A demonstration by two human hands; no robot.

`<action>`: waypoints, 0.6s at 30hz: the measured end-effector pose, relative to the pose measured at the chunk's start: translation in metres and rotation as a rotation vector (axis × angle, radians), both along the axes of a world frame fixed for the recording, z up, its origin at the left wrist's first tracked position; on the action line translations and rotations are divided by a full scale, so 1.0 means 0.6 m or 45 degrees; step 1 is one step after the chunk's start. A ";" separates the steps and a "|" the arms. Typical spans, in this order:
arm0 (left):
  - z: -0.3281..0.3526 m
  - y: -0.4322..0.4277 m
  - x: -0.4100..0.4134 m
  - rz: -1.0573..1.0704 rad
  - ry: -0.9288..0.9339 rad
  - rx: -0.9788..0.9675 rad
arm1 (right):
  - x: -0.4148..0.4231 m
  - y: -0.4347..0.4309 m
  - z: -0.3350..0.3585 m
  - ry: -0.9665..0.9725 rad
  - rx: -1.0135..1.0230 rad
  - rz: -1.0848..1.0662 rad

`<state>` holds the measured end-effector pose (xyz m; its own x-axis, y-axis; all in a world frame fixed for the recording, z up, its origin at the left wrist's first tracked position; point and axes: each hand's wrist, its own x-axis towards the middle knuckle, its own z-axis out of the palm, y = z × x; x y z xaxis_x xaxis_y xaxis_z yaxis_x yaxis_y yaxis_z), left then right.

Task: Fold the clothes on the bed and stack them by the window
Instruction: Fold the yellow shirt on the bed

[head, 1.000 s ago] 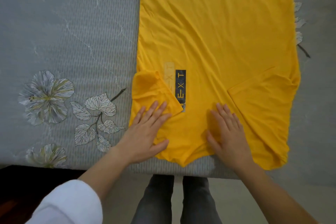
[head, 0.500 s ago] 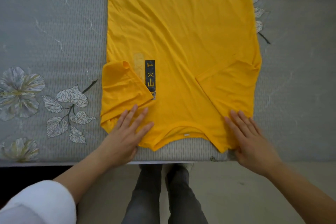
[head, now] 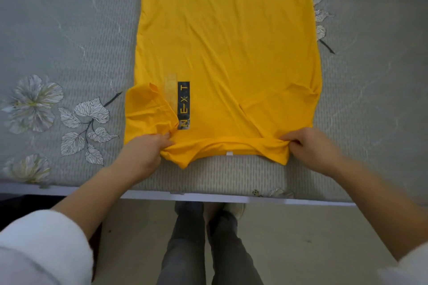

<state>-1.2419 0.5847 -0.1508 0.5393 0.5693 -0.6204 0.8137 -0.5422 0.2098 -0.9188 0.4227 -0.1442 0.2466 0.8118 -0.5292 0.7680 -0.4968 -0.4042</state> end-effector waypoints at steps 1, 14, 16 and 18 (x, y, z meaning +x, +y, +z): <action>0.010 -0.005 -0.004 0.051 -0.018 -0.099 | 0.006 -0.008 0.007 0.077 -0.046 0.022; 0.080 0.165 0.076 0.366 -0.030 -0.863 | 0.116 0.105 0.063 0.419 -0.303 -0.400; 0.083 0.228 0.106 0.388 -0.111 -0.781 | 0.145 0.161 0.068 0.373 -0.252 -0.438; 0.081 0.290 0.138 0.390 -0.151 -0.695 | 0.171 0.216 0.067 0.326 -0.217 -0.455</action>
